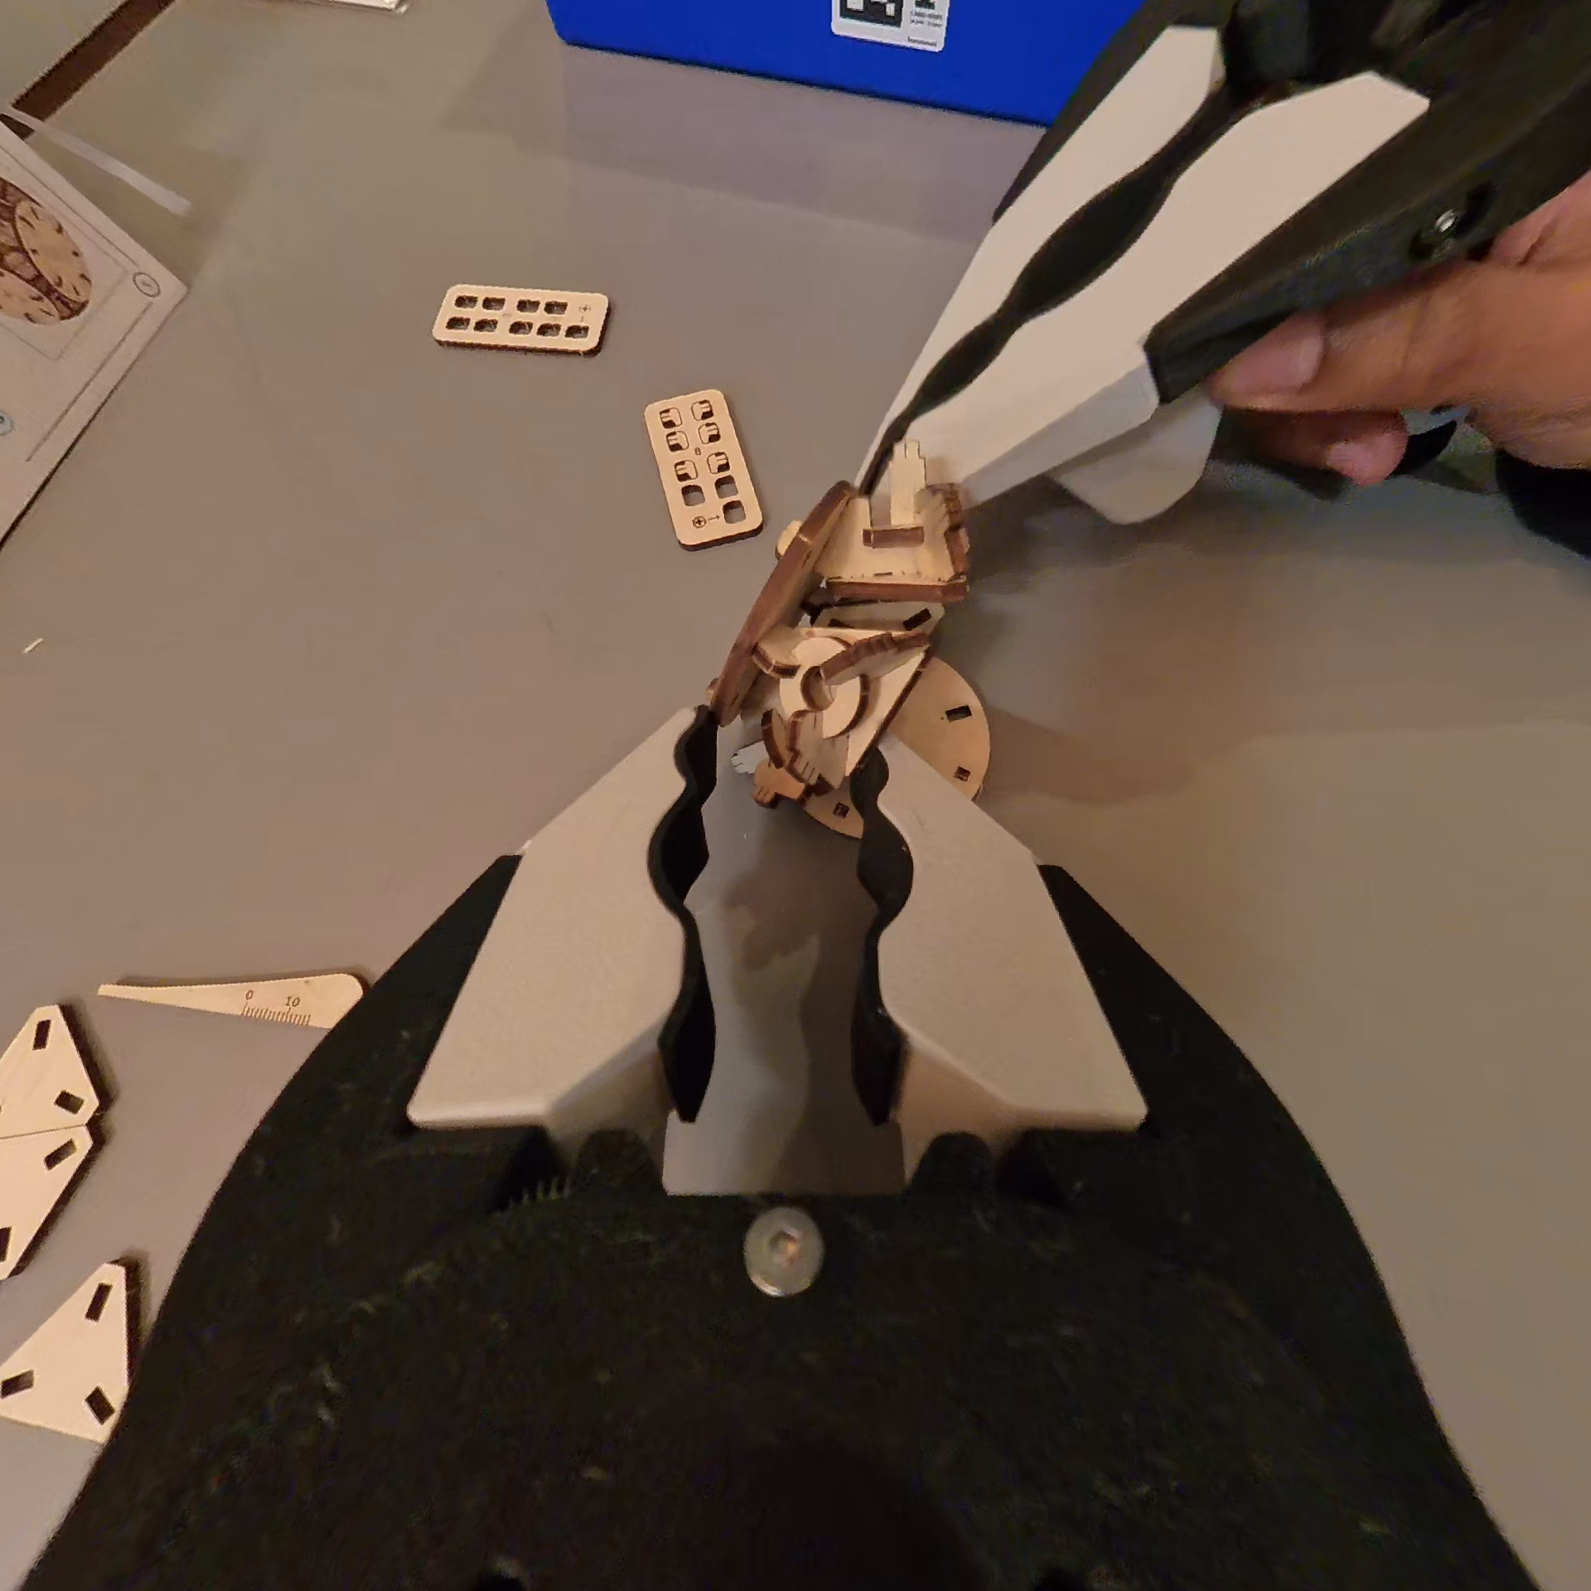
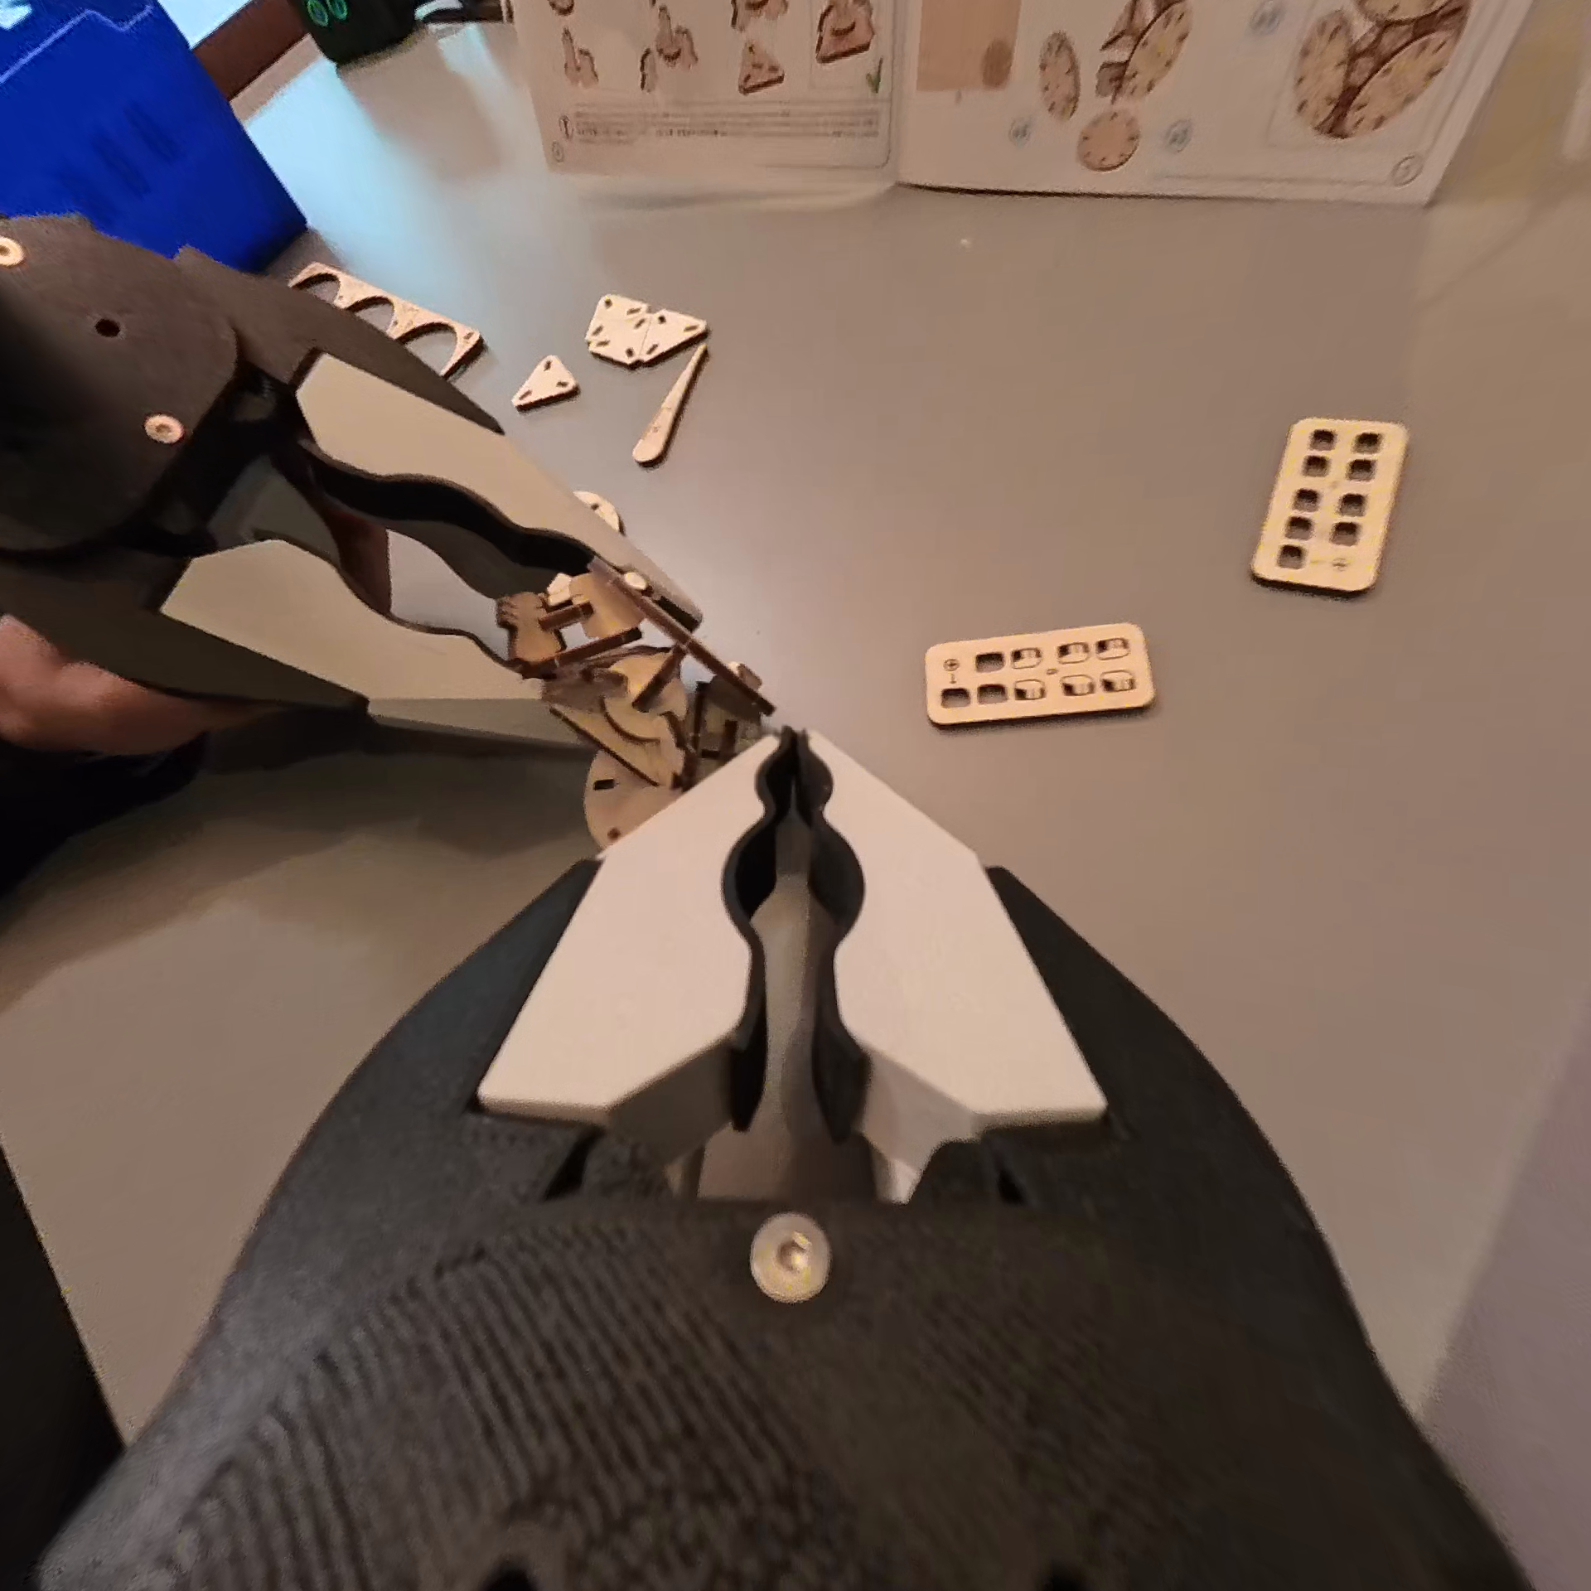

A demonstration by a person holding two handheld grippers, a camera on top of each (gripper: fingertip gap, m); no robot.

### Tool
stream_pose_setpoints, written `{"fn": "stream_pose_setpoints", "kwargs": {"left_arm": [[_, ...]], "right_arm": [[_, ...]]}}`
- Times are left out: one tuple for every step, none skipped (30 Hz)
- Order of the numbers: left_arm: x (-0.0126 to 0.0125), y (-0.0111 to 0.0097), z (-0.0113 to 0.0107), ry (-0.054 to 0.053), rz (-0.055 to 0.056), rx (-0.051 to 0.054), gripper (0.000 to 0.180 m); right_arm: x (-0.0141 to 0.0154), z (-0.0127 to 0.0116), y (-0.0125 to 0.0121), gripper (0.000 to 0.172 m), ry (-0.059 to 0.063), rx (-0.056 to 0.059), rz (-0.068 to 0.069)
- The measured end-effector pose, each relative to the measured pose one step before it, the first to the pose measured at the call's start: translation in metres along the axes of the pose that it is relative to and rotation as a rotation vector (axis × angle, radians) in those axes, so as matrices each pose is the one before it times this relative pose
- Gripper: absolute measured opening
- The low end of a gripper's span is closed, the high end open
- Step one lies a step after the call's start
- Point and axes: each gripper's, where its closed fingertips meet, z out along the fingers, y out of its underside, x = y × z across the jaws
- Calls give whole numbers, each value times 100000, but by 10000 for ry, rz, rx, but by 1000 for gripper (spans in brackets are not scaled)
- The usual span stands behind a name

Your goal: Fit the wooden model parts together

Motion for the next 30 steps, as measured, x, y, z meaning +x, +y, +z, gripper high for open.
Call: {"fn": "stream_pose_setpoints", "kwargs": {"left_arm": [[4, 0, 0, 2, -1, 0, 28], [-1, 0, 0, 4, -4, 0, 28], [1, 6, -8, 1, 0, 0, 28], [8, -6, 8, 4, -3, 0, 28], [-8, 1, 0, 1, -1, -1, 28], [-4, 0, 0, 2, -3, 0, 28], [9, 0, 0, 4, -5, 0, 28], [-3, 1, -1, -2, 1, -1, 28], [-5, 0, 0, -2, 3, 0, 28], [4, 1, -1, 2, -2, -1, 28], [1, -1, 1, 5, -4, 1, 28], [16, -23, 1, 8, 8, 11, 28], [-16, 15, 6, -32, 15, -10, 28], [6, 12, 8, -15, 20, -8, 28], [1, 1, 3, -13, 15, -5, 28], [0, 0, 0, 0, -1, 0, 28], [1, 1, 0, 9, -11, -1, 28], [-9, 1, 0, 9, -12, -1, 28], [4, 0, 0, 1, -4, 0, 28], [-6, 3, 13, -8, 7, -1, 28], [5, -6, -8, -12, 11, -2, 28], [-5, 11, 5, -8, 6, -2, 28], [-7, -3, 6, -9, 6, -3, 28], [3, -4, 6, -9, 7, -2, 29], [-8, 3, -2, -9, 7, -2, 29], [-9, 3, -2, -16, 11, -2, 29], [0, -2, 4, -21, 16, -3, 29], [-23, 18, 24, -35, 21, -15, 29], [-7, 9, 16, -41, 30, -15, 30], [-23, 9, 10, -56, 35, -11, 30]], "right_arm": [[394, -162, -129, 0, 137, 95, 38], [312, -129, -268, 0, 47, 142, 84], [105, -139, -523, 0, -78, 233, 109], [-147, -174, -829, 0, -185, 357, 69], [-283, -217, -1033, 0, -180, 449, 7], [-321, -202, -1002, 0, -136, 414, -60], [-378, -133, -856, 0, -124, 342, -124], [-434, -4, -602, 0, -127, 249, -157], [-446, 191, -158, 0, -140, 39, -156], [-179, 400, 470, 0, -8, -295, -122], [200, 573, 1092, 0, 169, -631, -115], [303, 528, 1118, 0, 207, -638, -74], [221, 93, 191, 0, 181, -82, 6], [-298, -420, -673, 0, -95, 387, -35], [-348, -678, -1170, 0, -70, 644, -84], [-266, -604, -1125, 0, 5, 604, -165], [-301, -333, -699, 0, -33, 370, -217], [-254, -30, -163, 0, -33, 97, -165], [-229, 178, 231, 0, -38, -114, -106], [-147, 223, 272, 0, 3, -134, -85], [-122, 155, 111, 0, 40, -69, -96], [-129, 32, -130, 0, 80, 33, -138], [-171, -23, -339, 0, 118, 162, -204], [-159, -18, -361, 0, 164, 192, -272], [-44, 68, -168, 0, 284, 117, -339], [82, 137, 82, 0, 385, -6, -441], [151, 154, 263, 0, 446, -128, -519], [79, 127, 318, 0, 417, -188, -506], [78, 52, 149, 0, 408, -123, -431], [178, -65, -114, 0, 423, 17, -322]]}}
